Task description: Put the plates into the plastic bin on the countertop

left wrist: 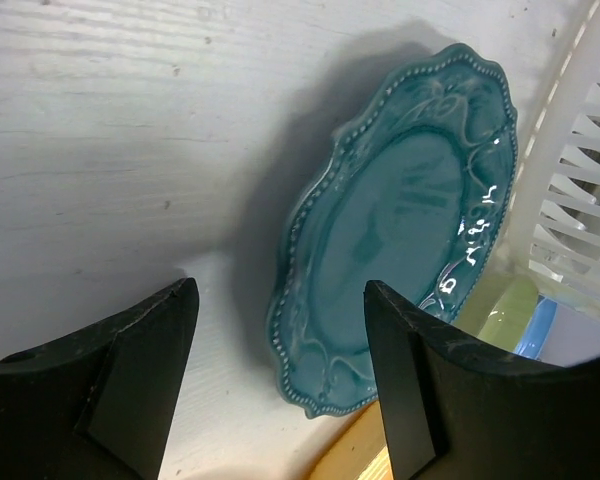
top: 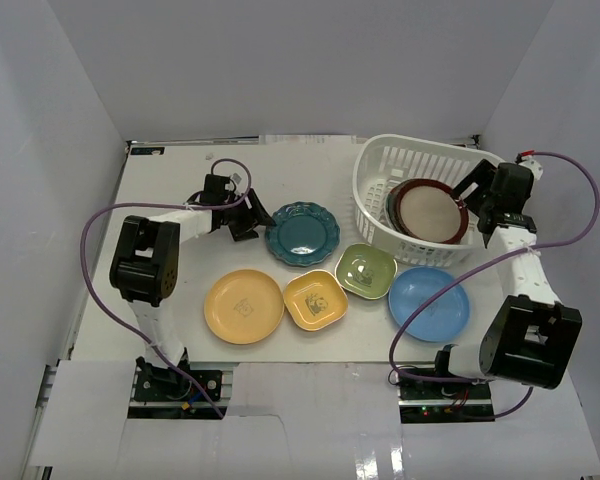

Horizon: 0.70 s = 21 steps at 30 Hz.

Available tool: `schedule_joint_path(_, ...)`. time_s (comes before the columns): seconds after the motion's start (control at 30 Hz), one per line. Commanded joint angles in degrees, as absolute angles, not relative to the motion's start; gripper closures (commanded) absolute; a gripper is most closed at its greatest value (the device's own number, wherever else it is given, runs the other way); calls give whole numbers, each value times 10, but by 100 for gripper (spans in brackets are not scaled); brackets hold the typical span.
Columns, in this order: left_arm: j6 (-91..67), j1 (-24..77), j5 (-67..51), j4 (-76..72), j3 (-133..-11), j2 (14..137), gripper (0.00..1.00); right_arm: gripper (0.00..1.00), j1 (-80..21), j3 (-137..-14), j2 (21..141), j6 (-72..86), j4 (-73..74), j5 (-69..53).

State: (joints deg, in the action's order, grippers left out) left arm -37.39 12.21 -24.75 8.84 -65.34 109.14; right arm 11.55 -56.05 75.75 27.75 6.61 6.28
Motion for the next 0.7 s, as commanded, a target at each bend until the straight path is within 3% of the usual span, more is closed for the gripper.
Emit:
schedule_joint_path(0.0,-357,132,-229,98,-666,1110,22,10,98,-596,773,231,84,109)
schedule_joint_path(0.2,-364,133,-231,87,-665,1122,31,8,62,-580,750,235,66,158)
schedule_joint_path(0.37,-369,143,-250,72,-666,1136,42,2,35,-523,684,244,-3,21)
schedule_joint_path(0.5,-381,144,-264,56,-659,1149,53,2,-54,-520,643,222,18,20)
schedule_joint_path(0.63,-381,144,-264,51,-656,1150,70,2,-145,-475,585,238,-11,13)
schedule_joint_path(0.67,-383,144,-269,48,-655,1150,83,2,-156,-467,579,245,-15,6)
